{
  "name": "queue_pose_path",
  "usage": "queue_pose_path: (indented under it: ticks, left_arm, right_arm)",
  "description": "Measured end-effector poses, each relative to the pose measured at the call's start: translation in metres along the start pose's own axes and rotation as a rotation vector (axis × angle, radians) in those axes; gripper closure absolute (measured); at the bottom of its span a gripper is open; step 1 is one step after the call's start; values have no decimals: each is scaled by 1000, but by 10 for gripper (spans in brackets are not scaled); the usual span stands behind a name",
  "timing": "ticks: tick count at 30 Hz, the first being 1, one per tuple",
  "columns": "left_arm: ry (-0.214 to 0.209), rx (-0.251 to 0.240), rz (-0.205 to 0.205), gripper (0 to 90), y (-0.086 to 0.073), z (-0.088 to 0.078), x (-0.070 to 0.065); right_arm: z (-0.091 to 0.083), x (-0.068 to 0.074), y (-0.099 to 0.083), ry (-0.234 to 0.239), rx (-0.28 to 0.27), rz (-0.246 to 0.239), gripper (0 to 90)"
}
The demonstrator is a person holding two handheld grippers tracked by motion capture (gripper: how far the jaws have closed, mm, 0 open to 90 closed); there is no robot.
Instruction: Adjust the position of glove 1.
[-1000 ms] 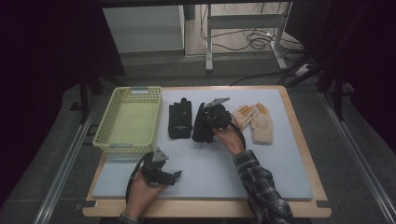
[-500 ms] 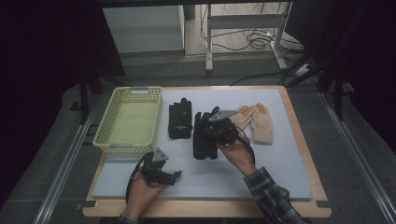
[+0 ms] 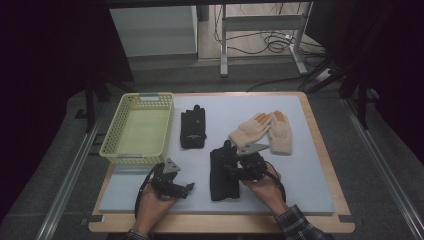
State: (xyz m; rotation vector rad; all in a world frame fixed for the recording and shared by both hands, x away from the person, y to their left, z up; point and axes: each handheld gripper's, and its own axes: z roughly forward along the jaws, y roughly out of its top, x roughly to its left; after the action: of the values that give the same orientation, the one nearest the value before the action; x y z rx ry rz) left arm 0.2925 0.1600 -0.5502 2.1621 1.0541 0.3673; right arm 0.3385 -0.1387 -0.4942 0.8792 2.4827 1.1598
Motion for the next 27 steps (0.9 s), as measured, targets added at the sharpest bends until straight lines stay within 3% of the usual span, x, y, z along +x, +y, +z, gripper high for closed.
queue_pose_path:
  ticks: [2, 4, 6, 10, 14, 21, 25, 27]
  left_arm:
    - [1, -2, -3, 33, 0, 0, 0]
    - [1, -4, -4, 32, 0, 0, 0]
    - [0, 0, 0, 32, 0, 0, 0]
    - [0, -1, 0, 32, 0, 0, 0]
    - [0, -1, 0, 33, 0, 0, 0]
    - [1, -4, -4, 33, 0, 0, 0]
    - [1, -4, -4, 33, 0, 0, 0]
    - [1, -2, -1, 33, 0, 0, 0]
  right_arm:
    - [-3, -2, -1, -6, 0, 0, 500]
    - [-11, -5, -8, -15, 10, 1, 572]
    - [-15, -8, -24, -21, 44, 5, 630]
    - [-13, -7, -39, -22, 76, 2, 648]
    - [-7, 1, -51, 16, 70, -2, 651]
    - [-4, 11, -49, 35, 69, -27, 643]
    - [-6, 6, -49, 20, 67, -26, 628]
    - [-12, -2, -48, 8, 53, -1, 608]
